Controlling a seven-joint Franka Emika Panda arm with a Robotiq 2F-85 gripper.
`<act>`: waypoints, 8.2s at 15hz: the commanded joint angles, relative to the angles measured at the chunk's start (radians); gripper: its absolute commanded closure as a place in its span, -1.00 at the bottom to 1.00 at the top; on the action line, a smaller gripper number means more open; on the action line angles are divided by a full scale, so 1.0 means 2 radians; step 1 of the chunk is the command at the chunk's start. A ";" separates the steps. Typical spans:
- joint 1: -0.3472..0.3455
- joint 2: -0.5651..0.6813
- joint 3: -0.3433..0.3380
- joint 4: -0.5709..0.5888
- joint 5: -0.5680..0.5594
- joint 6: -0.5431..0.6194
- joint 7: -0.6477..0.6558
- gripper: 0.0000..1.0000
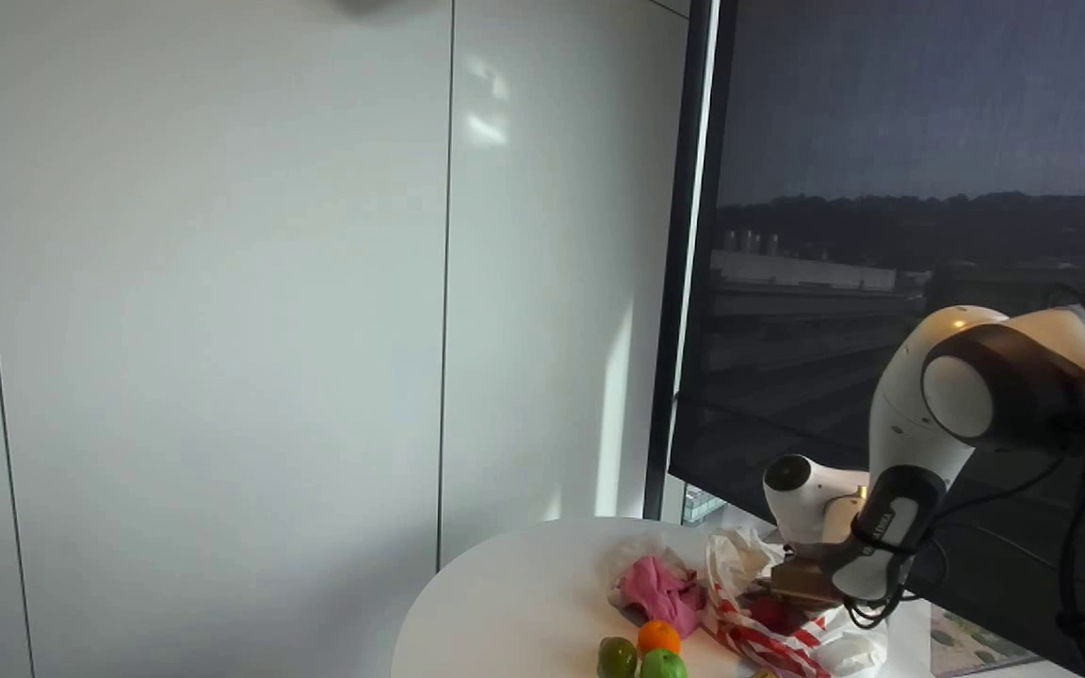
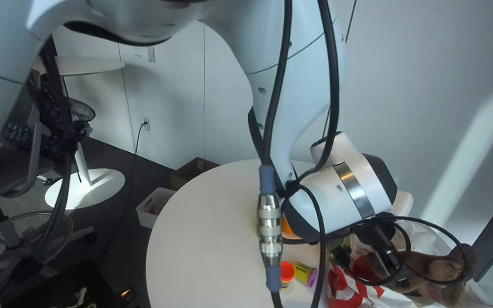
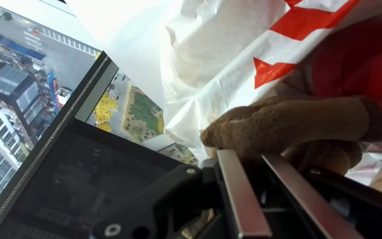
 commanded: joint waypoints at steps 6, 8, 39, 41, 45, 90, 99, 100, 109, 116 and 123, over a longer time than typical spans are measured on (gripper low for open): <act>-0.013 0.062 0.003 0.072 -0.031 0.048 0.029 0.74; -0.005 0.060 -0.001 0.081 -0.042 0.063 0.034 0.73; -0.038 -0.051 0.081 -0.077 0.035 0.088 0.034 -1.00; -0.050 -0.065 0.103 -0.093 0.074 0.057 0.013 -1.00; -0.056 -0.055 0.101 -0.082 0.106 0.032 0.023 -1.00; 0.027 0.041 -0.008 -0.020 0.439 0.022 -0.226 0.76; 0.058 -0.044 -0.004 -0.040 0.375 -0.110 -0.187 0.11; 0.045 -0.041 0.008 -0.036 0.380 -0.119 -0.191 -0.03; 0.006 0.023 0.006 -0.011 0.316 -0.036 -0.178 -1.00; 0.014 0.078 -0.018 0.006 0.330 0.042 -0.180 -1.00; 0.038 0.124 -0.050 0.022 0.339 0.091 -0.193 -1.00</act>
